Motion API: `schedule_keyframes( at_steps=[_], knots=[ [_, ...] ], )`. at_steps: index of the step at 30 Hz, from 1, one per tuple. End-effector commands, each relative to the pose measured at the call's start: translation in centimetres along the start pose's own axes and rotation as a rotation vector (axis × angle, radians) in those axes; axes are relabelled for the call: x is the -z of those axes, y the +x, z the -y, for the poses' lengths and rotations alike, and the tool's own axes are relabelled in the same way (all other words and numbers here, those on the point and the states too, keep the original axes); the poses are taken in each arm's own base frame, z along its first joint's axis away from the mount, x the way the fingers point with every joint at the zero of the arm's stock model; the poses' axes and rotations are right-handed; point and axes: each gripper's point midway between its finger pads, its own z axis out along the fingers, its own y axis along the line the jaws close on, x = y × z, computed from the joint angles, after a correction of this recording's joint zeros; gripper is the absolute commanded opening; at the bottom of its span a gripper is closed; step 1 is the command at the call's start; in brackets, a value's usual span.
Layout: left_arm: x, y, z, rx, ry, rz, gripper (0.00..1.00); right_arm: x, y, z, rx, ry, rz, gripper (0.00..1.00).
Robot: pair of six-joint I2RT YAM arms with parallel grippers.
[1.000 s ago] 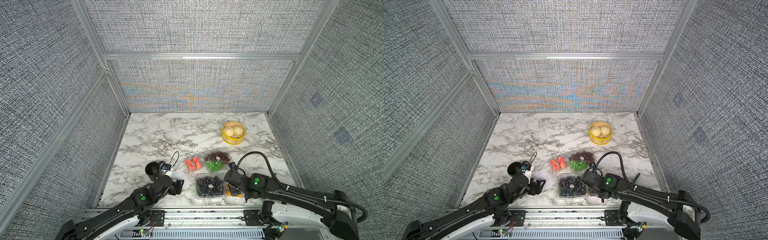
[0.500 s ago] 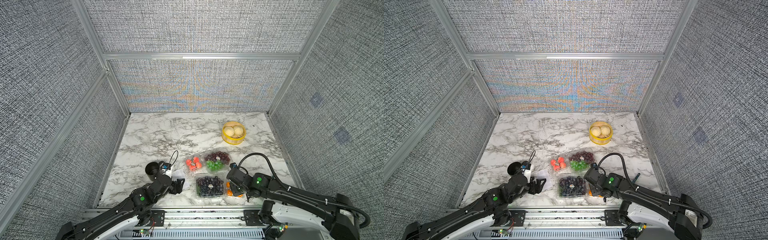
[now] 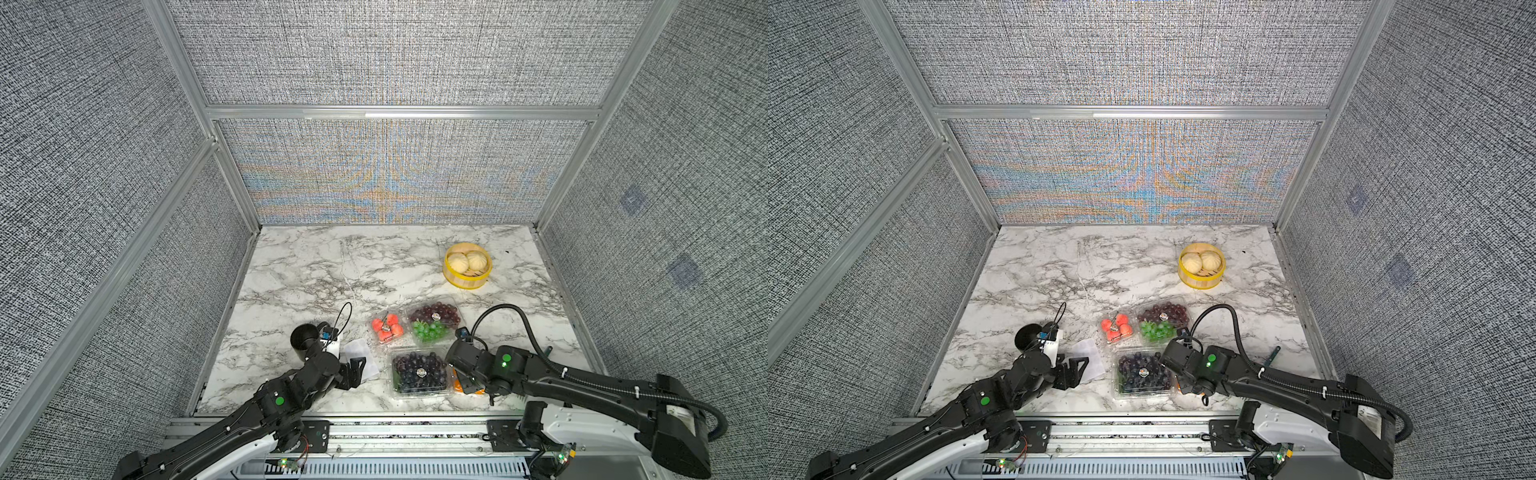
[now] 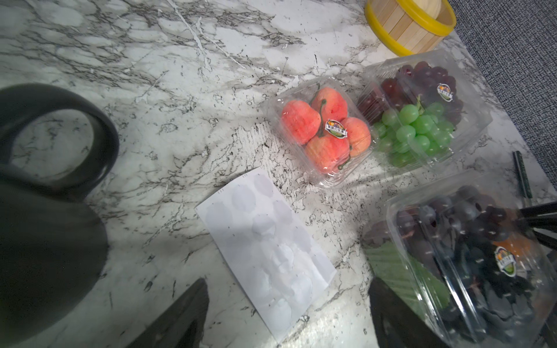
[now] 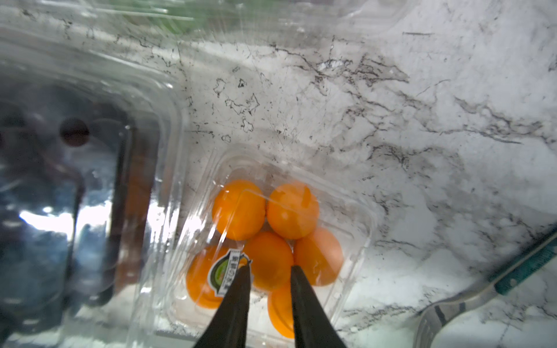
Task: Label fruit boxes
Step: Place the label sticker at the center of the board.
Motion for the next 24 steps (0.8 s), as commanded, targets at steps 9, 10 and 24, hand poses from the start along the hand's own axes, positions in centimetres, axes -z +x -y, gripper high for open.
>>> schedule_keyframes(
  at_steps=[9,10,24],
  knots=[
    [0.8,-1.3,-0.6,-0.003,-0.026,0.071,0.85,2.5,-2.3,0.2,-0.004,-0.034,0.113,0.37],
    [0.9,-1.9,-0.8,-0.007,-0.04,0.1,0.87,2.9,-3.0,0.0,-0.003,-0.054,0.155,0.47],
    [11.0,-17.3,-7.6,-0.184,-0.738,0.706,1.0,9.0,-17.5,9.2,-0.251,-0.017,0.608,0.99]
  ],
)
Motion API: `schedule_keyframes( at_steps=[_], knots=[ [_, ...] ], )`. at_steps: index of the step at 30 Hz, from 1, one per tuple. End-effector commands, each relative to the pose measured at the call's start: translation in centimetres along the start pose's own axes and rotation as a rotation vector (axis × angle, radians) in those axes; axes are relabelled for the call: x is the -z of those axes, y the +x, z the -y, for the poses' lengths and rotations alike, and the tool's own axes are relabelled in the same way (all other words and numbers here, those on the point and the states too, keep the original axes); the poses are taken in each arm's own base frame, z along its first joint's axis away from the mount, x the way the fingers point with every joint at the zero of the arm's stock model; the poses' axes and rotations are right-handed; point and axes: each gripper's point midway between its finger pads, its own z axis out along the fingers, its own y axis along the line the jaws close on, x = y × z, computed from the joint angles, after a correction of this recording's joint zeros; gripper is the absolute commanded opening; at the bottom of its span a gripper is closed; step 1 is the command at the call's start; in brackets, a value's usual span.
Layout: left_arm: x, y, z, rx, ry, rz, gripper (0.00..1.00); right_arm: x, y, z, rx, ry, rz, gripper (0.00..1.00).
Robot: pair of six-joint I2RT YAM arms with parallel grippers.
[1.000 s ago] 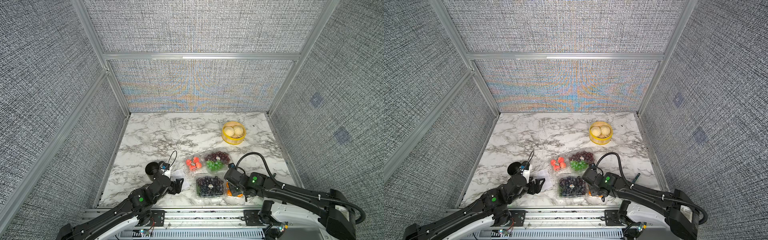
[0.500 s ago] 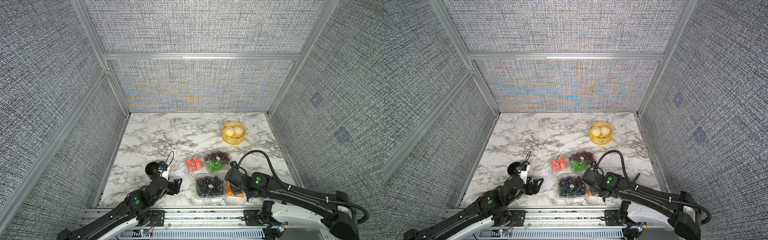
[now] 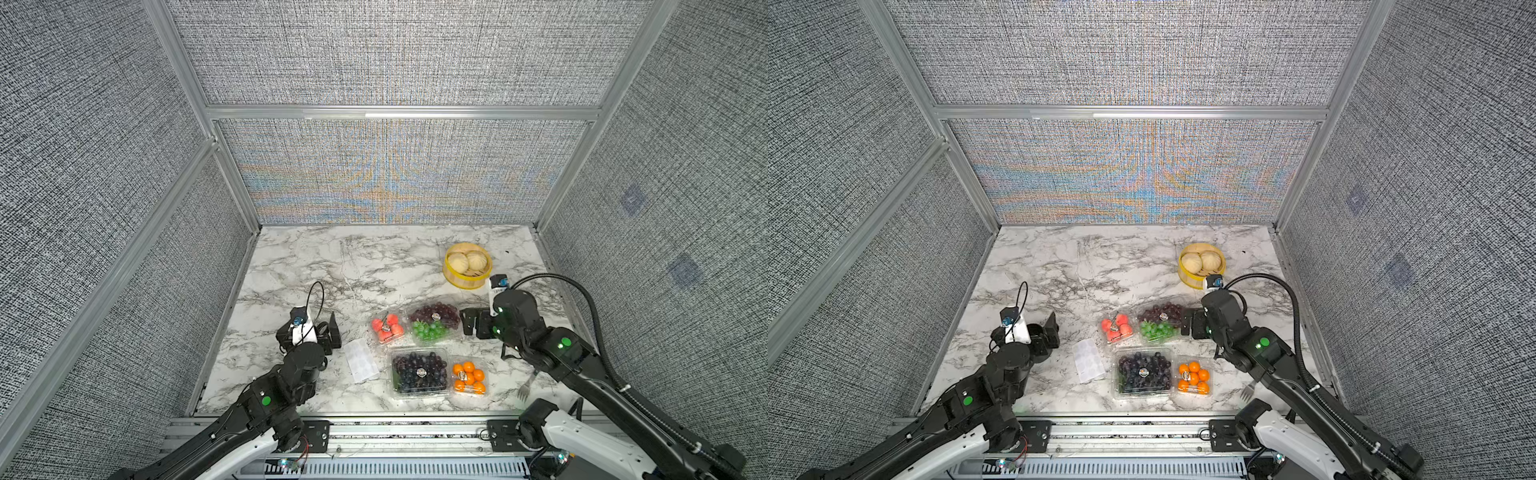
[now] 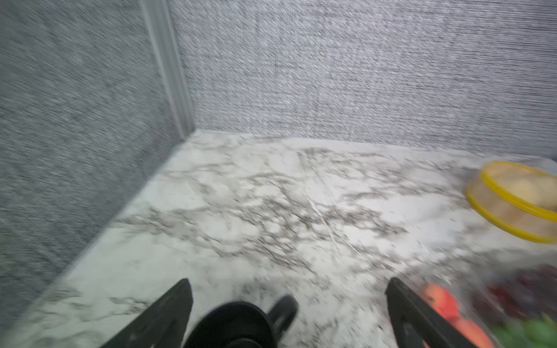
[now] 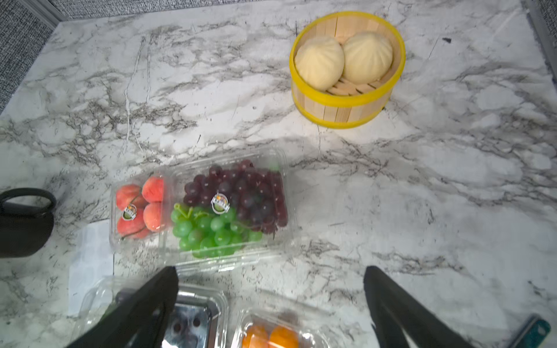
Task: Label fruit boxes
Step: Place the label sticker at the center of the board, then reset both arms
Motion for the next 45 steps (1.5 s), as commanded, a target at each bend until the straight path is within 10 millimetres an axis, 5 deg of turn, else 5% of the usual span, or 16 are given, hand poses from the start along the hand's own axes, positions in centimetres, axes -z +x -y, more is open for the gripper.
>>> schedule_keyframes(
  at_steps=[1,6,9,13,18,21,27,45],
  knots=[
    [-0.9,-3.2,-3.2,-0.074,-0.188,0.125,1.0,-1.2,-4.2,3.0,0.027,0.123,0.162,0.99],
    [-4.9,-1.2,-6.3,-0.031,-0.239,0.113,1.0,-5.1,-5.2,9.8,-0.049,0.307,0.277,0.99],
    [-7.5,-0.3,-7.7,-0.046,-0.264,0.059,1.0,-7.1,-4.7,11.3,0.044,0.368,0.304,0.99],
    [-10.7,1.8,-7.2,-0.082,-0.271,0.013,1.0,-8.5,-4.2,13.1,0.128,0.449,0.36,0.99],
    [-14.4,4.2,-7.0,-0.073,-0.259,0.016,1.0,-11.0,-2.3,15.7,0.034,0.437,0.353,0.99],
    [-16.2,5.5,-6.9,-0.069,-0.225,-0.006,1.0,-12.6,-1.0,16.3,0.009,0.418,0.347,0.99],
    [-16.1,6.0,-7.3,-0.015,-0.184,-0.029,1.0,-14.2,-0.2,14.2,0.11,0.338,0.391,0.99],
    [-18.0,7.5,-4.8,-0.058,-0.019,-0.089,1.0,-14.4,-0.2,15.0,0.08,0.37,0.354,0.99]
  ],
)
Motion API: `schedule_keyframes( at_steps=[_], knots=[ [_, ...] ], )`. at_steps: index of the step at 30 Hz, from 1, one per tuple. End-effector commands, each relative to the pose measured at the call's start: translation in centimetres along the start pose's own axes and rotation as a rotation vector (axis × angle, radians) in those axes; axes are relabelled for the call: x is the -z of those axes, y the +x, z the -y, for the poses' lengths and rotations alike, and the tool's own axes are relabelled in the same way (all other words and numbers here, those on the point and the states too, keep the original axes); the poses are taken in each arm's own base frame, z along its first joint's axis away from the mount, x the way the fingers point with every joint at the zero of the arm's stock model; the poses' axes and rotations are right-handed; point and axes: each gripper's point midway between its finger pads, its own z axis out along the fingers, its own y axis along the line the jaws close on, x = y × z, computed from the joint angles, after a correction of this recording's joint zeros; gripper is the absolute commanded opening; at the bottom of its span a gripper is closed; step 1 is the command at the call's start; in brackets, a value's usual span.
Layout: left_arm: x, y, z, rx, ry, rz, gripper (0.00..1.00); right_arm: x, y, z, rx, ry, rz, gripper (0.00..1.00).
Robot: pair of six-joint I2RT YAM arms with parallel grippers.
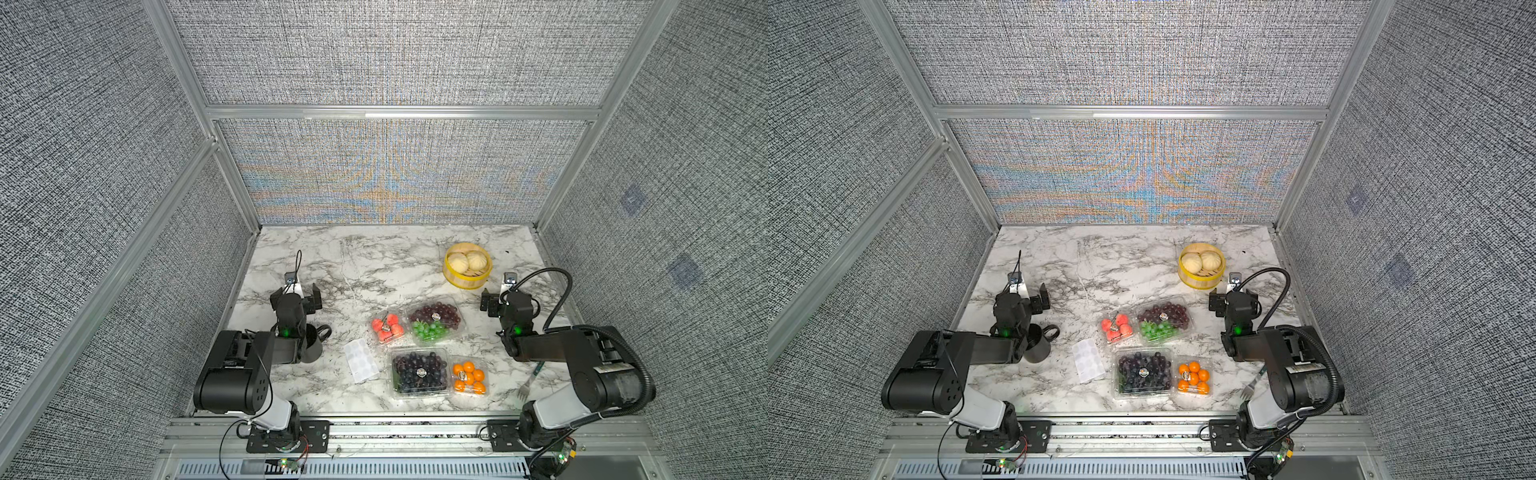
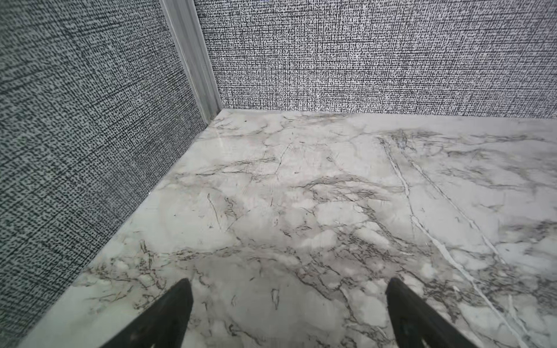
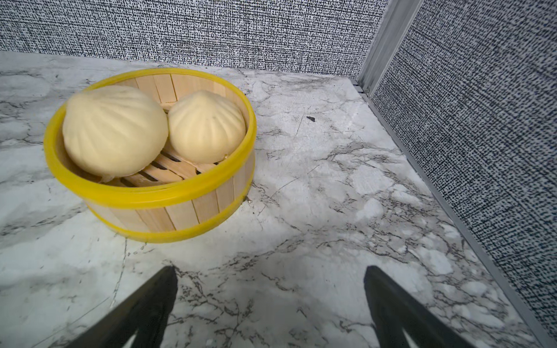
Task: Label fruit boxes
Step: Reset both arms
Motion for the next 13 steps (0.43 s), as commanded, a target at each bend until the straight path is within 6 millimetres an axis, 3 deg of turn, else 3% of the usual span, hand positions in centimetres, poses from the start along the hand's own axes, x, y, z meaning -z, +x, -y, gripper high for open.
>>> schedule_keyframes(
  at_steps=[1,13],
  knots=[
    [-0.04,-0.25,0.27,-0.013,0.018,0.009,1.0,-0.03,-0.7,0.22,-0.014,0.012,0.025,0.99],
    [0.01,-0.22,0.32,-0.014,0.02,0.01,1.0,-0.25,-0.47,0.23,-0.034,-0.029,-0.006,0.99]
  ],
)
